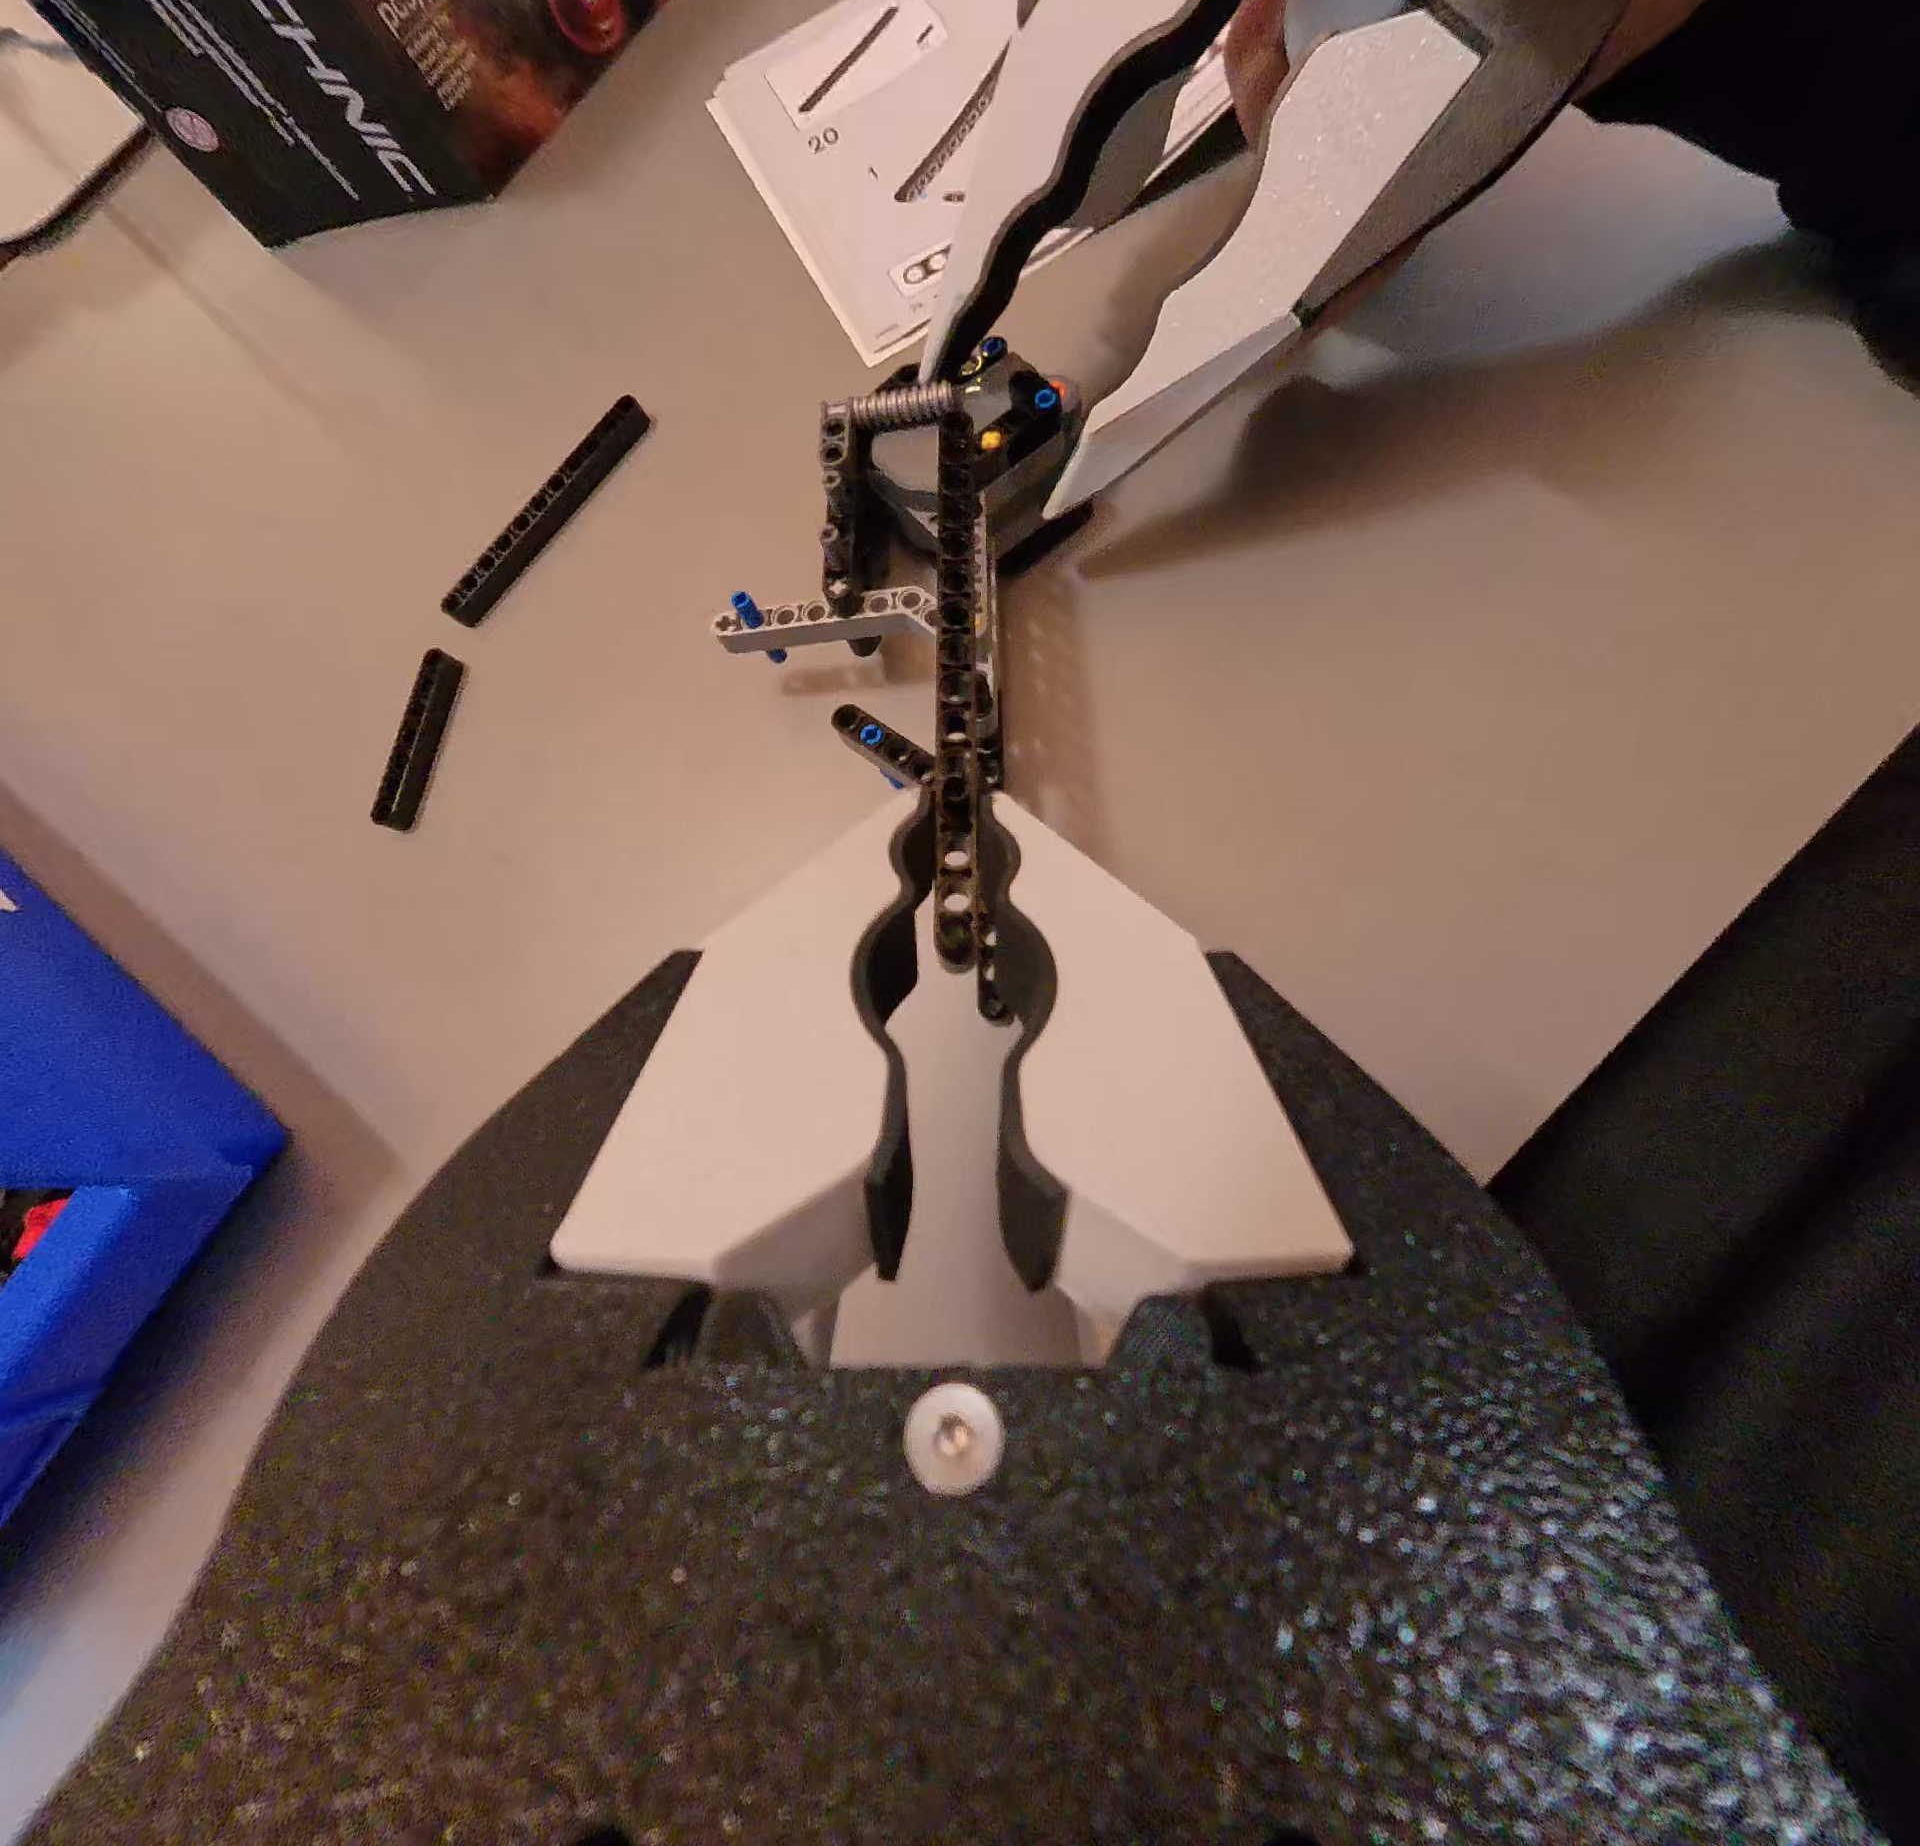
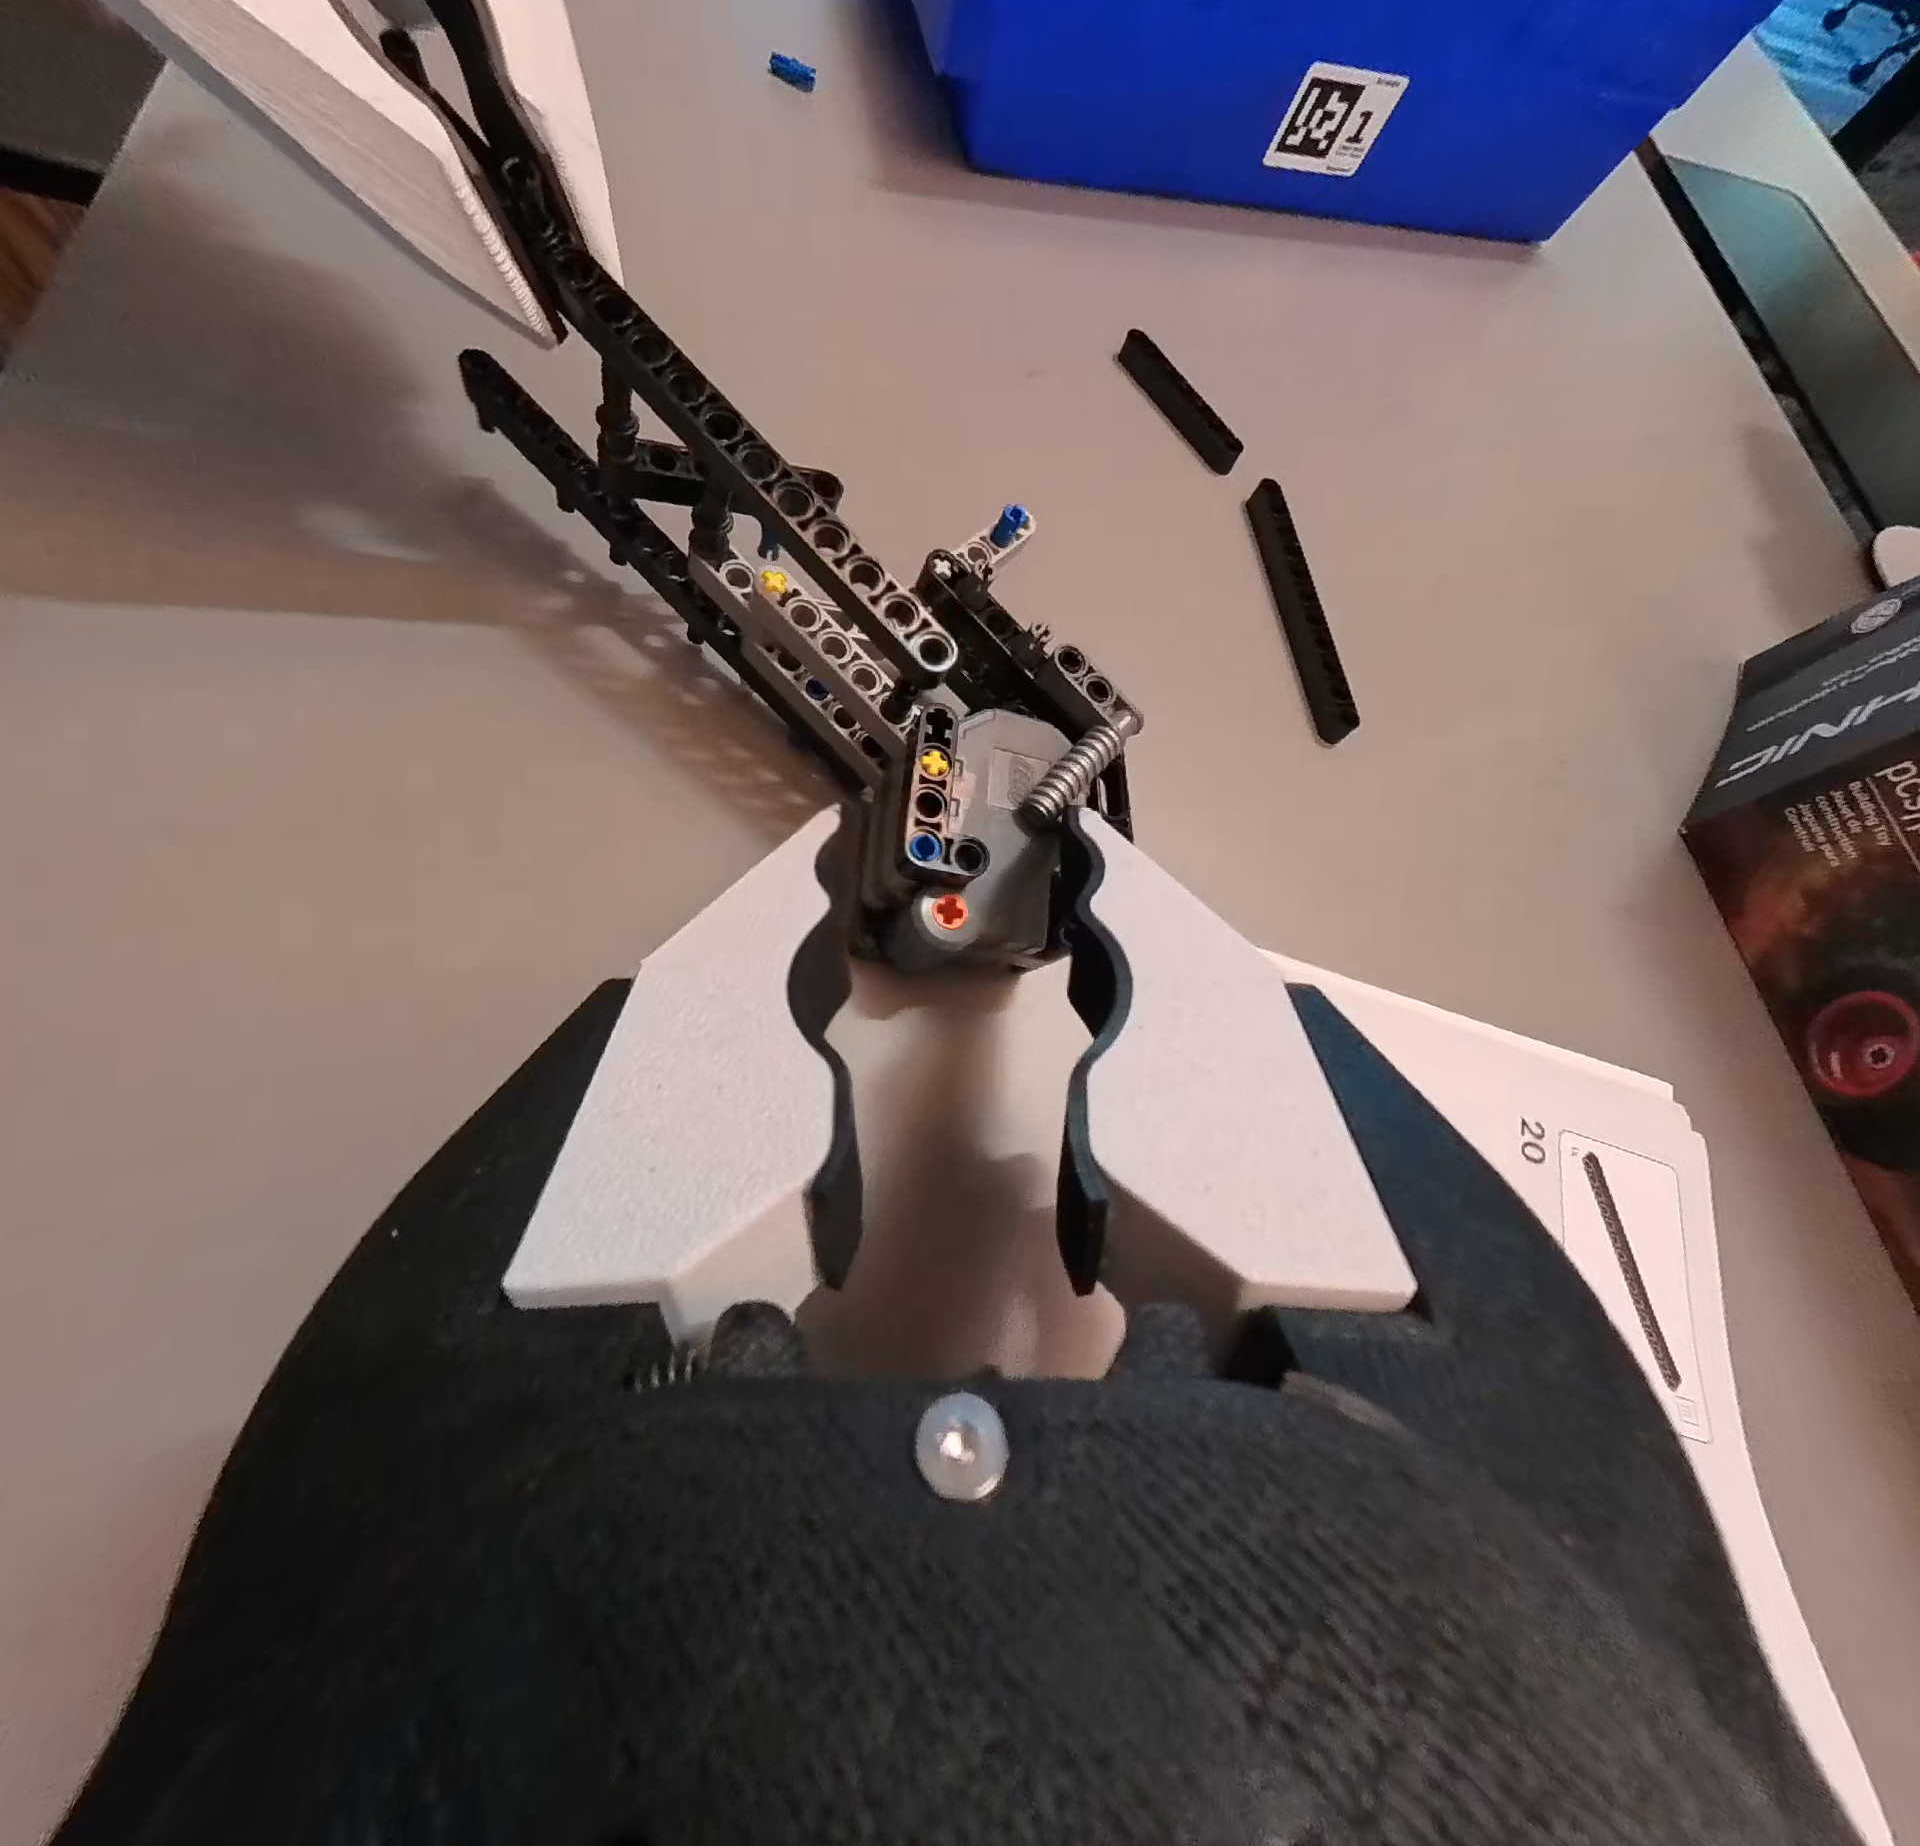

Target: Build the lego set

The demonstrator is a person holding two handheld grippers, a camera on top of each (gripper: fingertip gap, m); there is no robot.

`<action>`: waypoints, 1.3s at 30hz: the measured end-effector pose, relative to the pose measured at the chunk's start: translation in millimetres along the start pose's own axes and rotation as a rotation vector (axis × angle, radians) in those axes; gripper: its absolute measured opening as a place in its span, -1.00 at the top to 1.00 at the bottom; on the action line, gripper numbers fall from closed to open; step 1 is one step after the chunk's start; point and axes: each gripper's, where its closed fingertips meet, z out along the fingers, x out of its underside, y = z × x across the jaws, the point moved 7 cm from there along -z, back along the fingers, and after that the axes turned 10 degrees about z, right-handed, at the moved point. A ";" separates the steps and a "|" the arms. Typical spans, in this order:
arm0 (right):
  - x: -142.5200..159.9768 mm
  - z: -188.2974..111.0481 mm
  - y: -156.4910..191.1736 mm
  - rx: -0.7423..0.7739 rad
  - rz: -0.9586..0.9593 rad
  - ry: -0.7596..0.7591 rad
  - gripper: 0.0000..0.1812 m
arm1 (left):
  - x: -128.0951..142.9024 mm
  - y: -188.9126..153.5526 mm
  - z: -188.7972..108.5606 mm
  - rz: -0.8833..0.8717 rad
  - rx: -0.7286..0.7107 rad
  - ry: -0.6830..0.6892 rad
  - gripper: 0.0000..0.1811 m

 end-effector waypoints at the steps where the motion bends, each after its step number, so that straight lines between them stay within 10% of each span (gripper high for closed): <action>1: 0.0 -0.3 0.1 -0.001 -0.006 0.001 0.60 | -0.5 0.6 0.0 0.001 0.007 0.013 0.95; 18: -30.0 -0.6 12.3 -0.020 -0.281 -0.254 0.98 | -6.3 2.2 2.4 0.026 0.044 0.083 0.95; 39: -31.1 11.5 15.0 -0.237 -0.227 -0.233 0.87 | 5.6 -1.2 9.7 -0.044 0.117 0.040 0.91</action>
